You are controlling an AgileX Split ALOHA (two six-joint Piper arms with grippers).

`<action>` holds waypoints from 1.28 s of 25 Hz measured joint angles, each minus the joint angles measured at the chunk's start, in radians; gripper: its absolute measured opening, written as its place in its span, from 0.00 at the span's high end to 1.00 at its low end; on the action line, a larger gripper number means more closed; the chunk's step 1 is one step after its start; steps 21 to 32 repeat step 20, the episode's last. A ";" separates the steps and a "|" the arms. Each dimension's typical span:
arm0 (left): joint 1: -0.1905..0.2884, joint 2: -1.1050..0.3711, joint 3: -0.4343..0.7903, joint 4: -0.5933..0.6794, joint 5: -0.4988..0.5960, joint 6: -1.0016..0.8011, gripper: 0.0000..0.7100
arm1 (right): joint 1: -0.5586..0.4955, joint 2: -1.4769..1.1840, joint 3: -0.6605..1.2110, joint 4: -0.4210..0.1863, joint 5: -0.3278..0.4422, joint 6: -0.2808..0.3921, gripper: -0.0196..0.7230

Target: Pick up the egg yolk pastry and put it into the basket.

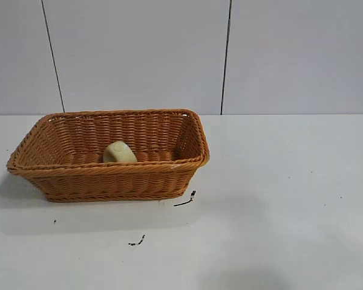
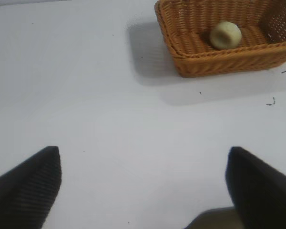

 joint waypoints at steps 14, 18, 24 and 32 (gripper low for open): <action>0.000 0.000 0.000 0.000 0.000 0.000 0.02 | 0.000 -0.106 0.003 0.000 -0.002 0.003 0.04; 0.000 0.000 0.000 0.000 0.000 0.000 0.02 | 0.000 -0.106 0.003 0.000 -0.002 0.003 0.04; 0.000 0.000 0.000 0.000 0.000 0.000 0.02 | 0.000 -0.106 0.003 0.000 -0.002 0.003 0.04; 0.000 0.000 0.000 0.000 0.000 0.000 0.02 | 0.000 -0.106 0.003 0.000 -0.002 0.003 0.04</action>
